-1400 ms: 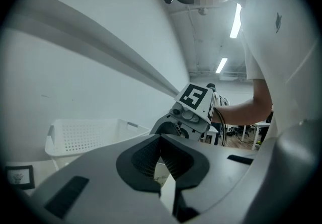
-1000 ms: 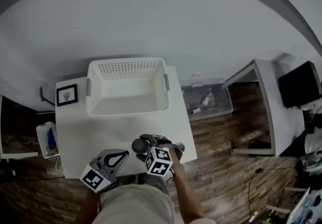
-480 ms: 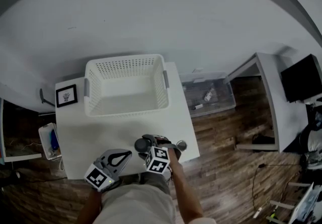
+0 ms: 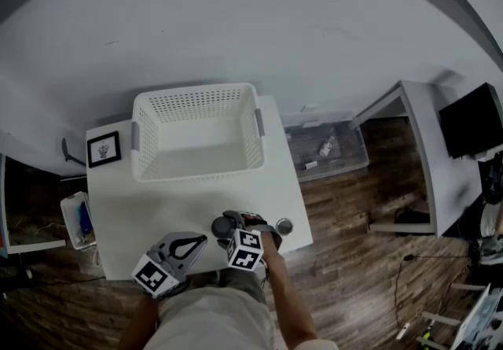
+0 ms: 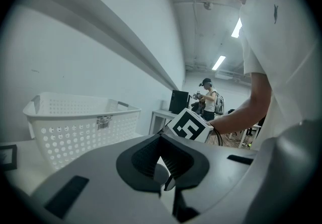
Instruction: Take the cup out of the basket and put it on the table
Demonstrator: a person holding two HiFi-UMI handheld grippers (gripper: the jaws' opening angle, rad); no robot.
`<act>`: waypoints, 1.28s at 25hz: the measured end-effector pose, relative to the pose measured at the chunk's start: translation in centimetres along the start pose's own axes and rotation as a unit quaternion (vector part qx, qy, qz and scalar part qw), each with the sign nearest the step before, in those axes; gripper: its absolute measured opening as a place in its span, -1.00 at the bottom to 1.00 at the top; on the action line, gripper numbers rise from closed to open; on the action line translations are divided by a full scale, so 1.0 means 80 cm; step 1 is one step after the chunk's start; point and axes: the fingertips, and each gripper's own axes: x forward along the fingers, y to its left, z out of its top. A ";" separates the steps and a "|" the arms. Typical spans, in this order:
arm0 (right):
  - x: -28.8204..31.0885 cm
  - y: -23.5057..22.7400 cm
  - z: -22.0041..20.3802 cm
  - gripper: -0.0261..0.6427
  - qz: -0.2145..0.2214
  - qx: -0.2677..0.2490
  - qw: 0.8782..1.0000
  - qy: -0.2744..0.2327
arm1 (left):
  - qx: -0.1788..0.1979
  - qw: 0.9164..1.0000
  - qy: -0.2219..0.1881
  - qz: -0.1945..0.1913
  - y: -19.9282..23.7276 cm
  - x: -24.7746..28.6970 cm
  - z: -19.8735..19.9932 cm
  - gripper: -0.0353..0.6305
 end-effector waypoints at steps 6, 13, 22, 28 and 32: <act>0.003 0.003 -0.001 0.13 0.007 0.000 1.000 0.000 | -0.004 1.000 -0.002 0.000 -0.001 -0.002 -0.001 -0.89; 0.000 0.006 -0.002 0.14 0.010 0.003 1.000 -0.002 | -0.004 1.000 -0.002 0.000 0.001 -0.002 -0.003 -0.89; -0.051 -0.007 0.006 0.13 -0.037 0.006 0.999 -0.022 | 0.000 1.000 -0.006 0.004 0.000 -0.004 0.003 -0.89; -0.143 -0.024 0.059 -0.15 -0.090 0.065 0.979 -0.173 | 0.003 0.999 -0.033 0.010 0.000 -0.012 0.027 -0.89; -0.213 -0.033 0.094 -0.62 -0.124 0.092 0.949 -0.274 | 0.001 0.998 -0.055 0.016 -0.002 -0.019 0.054 -0.89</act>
